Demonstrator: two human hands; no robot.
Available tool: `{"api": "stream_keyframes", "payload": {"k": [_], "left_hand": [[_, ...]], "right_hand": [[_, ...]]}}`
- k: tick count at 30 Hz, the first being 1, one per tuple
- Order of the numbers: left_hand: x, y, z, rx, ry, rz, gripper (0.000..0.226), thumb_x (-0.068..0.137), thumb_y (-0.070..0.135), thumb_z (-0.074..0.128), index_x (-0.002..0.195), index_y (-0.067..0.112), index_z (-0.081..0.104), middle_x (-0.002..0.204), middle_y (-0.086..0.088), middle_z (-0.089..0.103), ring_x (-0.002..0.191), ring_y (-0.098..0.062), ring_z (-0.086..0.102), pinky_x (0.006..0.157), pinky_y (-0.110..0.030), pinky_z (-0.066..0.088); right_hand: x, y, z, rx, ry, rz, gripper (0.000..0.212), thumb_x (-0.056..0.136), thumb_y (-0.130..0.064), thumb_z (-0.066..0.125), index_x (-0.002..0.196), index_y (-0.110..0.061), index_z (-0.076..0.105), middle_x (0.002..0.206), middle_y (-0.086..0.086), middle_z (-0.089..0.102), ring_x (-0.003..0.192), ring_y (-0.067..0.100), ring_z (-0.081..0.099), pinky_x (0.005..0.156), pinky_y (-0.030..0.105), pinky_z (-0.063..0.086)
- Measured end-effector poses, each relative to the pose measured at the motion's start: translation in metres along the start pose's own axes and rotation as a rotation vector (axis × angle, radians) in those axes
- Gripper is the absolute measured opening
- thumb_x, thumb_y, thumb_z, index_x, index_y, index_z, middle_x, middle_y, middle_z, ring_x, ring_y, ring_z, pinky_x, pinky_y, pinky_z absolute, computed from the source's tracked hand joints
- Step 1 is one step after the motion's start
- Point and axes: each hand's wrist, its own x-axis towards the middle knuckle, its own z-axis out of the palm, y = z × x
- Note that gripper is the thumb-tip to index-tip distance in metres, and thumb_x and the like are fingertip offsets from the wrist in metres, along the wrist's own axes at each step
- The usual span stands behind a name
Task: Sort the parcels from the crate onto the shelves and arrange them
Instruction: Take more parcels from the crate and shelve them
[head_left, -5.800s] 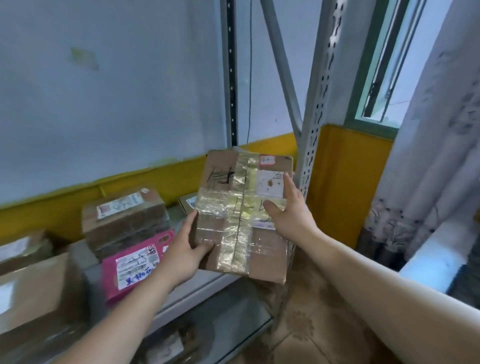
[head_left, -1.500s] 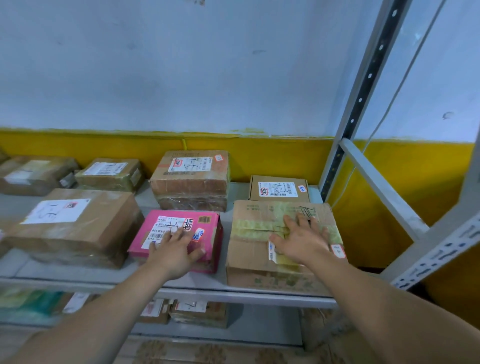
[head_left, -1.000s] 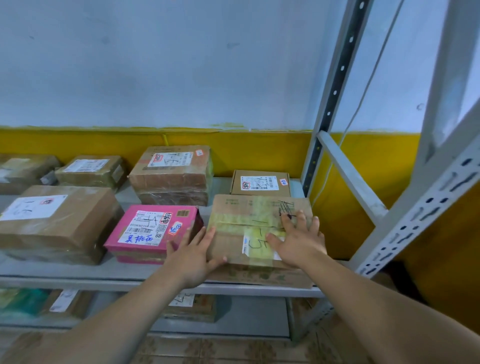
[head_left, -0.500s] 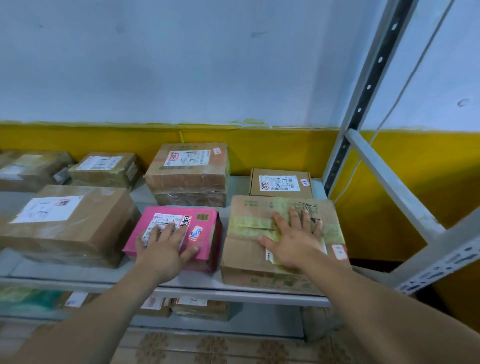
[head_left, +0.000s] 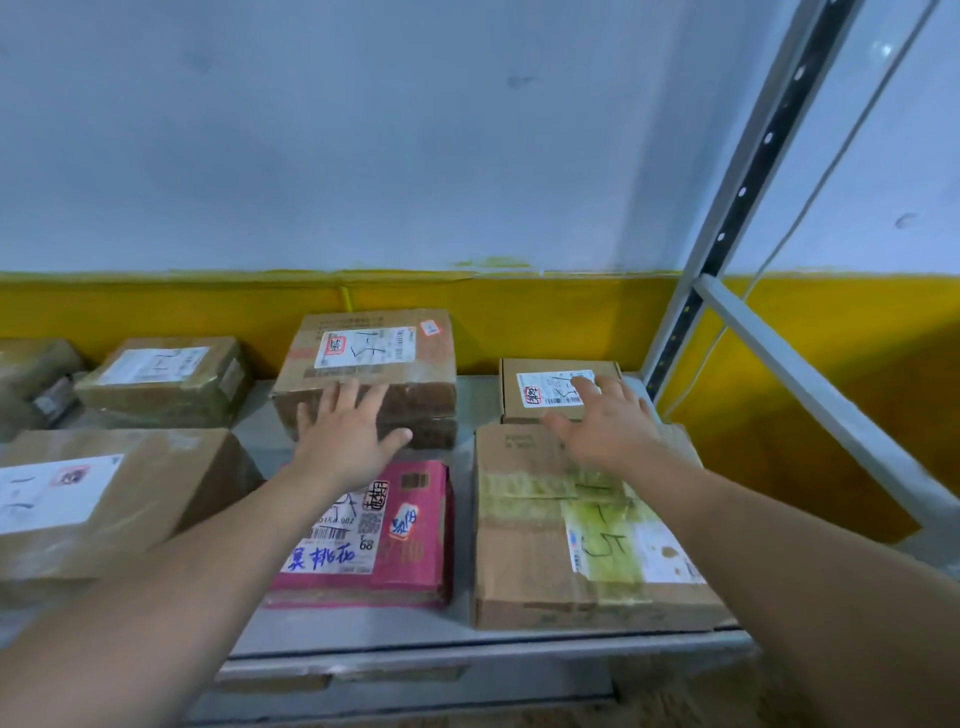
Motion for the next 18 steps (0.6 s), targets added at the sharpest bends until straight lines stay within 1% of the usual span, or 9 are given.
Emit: {"api": "stream_keyframes", "payload": {"k": [3, 5, 8, 10, 12, 15, 18], "left_hand": [[0.029, 0.006, -0.004, 0.029, -0.01, -0.008, 0.075, 0.092, 0.065, 0.037, 0.154, 0.03, 0.011, 0.163, -0.003, -0.001, 0.149, -0.03, -0.005, 0.116, -0.062, 0.006], [0.048, 0.011, -0.004, 0.039, -0.018, -0.038, 0.077, 0.091, 0.069, 0.031, 0.154, 0.032, 0.009, 0.164, -0.001, -0.002, 0.149, -0.03, -0.007, 0.116, -0.063, 0.005], [0.073, 0.021, 0.001, 0.054, -0.029, -0.076, 0.076, 0.089, 0.073, 0.021, 0.154, 0.034, 0.01, 0.164, 0.003, -0.002, 0.149, -0.029, -0.007, 0.114, -0.065, 0.002], [0.082, 0.026, 0.005, 0.077, -0.017, -0.09, 0.079, 0.086, 0.076, 0.016, 0.153, 0.036, 0.011, 0.164, 0.005, 0.0, 0.15, -0.027, -0.004, 0.113, -0.066, 0.002], [0.087, 0.025, 0.009, 0.087, 0.019, -0.11, 0.084, 0.081, 0.081, 0.009, 0.153, 0.037, 0.012, 0.163, 0.007, 0.003, 0.15, -0.026, 0.001, 0.113, -0.065, 0.004], [0.089, 0.02, 0.014, 0.095, 0.055, -0.117, 0.092, 0.073, 0.084, 0.002, 0.153, 0.038, 0.015, 0.163, 0.008, 0.008, 0.149, -0.025, 0.006, 0.114, -0.063, 0.008], [0.089, 0.018, 0.017, 0.11, 0.075, -0.098, 0.1, 0.067, 0.084, -0.003, 0.153, 0.038, 0.018, 0.162, 0.007, 0.013, 0.149, -0.026, 0.011, 0.114, -0.061, 0.011]], "right_hand": [[0.028, 0.001, -0.004, -0.043, -0.012, -0.026, 0.078, 0.094, -0.071, 0.032, 0.157, -0.026, 0.02, 0.161, 0.008, 0.022, 0.149, 0.029, 0.015, 0.12, 0.047, 0.013], [0.052, 0.001, -0.004, -0.048, -0.039, -0.05, 0.076, 0.095, -0.069, 0.033, 0.156, -0.025, 0.022, 0.159, 0.009, 0.025, 0.148, 0.029, 0.018, 0.119, 0.047, 0.016], [0.091, 0.003, 0.005, -0.058, -0.089, -0.094, 0.075, 0.095, -0.068, 0.036, 0.156, -0.025, 0.022, 0.158, 0.007, 0.026, 0.146, 0.028, 0.019, 0.117, 0.048, 0.018], [0.113, 0.005, 0.014, -0.077, -0.126, -0.132, 0.076, 0.094, -0.068, 0.038, 0.155, -0.025, 0.024, 0.159, 0.008, 0.025, 0.146, 0.029, 0.02, 0.117, 0.048, 0.02], [0.133, 0.009, 0.024, -0.104, -0.185, -0.155, 0.078, 0.093, -0.07, 0.039, 0.156, -0.027, 0.021, 0.162, 0.009, 0.018, 0.149, 0.033, 0.013, 0.119, 0.052, 0.018], [0.156, 0.017, 0.038, -0.157, -0.324, -0.136, 0.089, 0.085, -0.081, 0.041, 0.157, -0.039, 0.009, 0.167, 0.005, -0.004, 0.151, 0.038, -0.005, 0.119, 0.061, 0.007], [0.169, 0.023, 0.05, -0.163, -0.379, -0.152, 0.094, 0.079, -0.087, 0.04, 0.155, -0.046, 0.003, 0.166, 0.001, -0.013, 0.151, 0.037, -0.012, 0.118, 0.064, 0.004]]}}
